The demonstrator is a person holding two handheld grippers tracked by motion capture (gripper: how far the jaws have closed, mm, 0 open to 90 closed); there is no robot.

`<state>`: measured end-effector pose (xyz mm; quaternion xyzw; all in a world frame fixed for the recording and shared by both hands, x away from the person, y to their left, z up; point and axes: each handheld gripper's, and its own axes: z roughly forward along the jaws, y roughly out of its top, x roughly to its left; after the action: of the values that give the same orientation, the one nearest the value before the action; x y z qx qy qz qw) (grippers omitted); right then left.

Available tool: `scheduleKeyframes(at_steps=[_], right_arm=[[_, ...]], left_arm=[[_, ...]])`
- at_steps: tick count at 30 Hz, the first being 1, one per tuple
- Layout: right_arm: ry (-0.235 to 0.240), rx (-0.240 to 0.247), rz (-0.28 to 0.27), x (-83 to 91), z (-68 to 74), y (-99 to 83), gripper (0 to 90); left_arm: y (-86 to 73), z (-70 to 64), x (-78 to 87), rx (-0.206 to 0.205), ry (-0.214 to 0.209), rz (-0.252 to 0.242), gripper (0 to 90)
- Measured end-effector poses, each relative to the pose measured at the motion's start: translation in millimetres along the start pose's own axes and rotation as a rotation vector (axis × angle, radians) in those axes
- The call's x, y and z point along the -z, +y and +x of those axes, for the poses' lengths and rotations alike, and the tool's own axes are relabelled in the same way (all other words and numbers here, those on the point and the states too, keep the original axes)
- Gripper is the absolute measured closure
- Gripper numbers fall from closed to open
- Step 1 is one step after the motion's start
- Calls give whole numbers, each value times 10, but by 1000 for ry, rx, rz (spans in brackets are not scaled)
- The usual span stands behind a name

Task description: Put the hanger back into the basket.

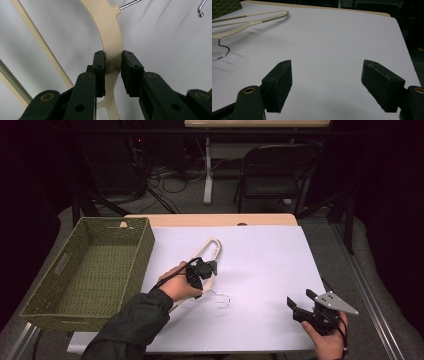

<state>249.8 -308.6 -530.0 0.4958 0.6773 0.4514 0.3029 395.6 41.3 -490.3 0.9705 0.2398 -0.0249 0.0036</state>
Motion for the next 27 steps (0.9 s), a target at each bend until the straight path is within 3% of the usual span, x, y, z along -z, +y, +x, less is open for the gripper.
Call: scheduleKeyframes(at_steps=[5, 17, 27], right_arm=[[3, 6, 5, 0, 1, 0, 246], [5, 3, 2, -8, 10, -2, 246], [5, 3, 15, -5, 11, -3, 246]], left_arm=[[1, 14, 60, 3, 8, 14, 746], [-62, 80, 262, 36, 18, -39, 746], [-74, 233, 447, 132, -3, -92, 745]])
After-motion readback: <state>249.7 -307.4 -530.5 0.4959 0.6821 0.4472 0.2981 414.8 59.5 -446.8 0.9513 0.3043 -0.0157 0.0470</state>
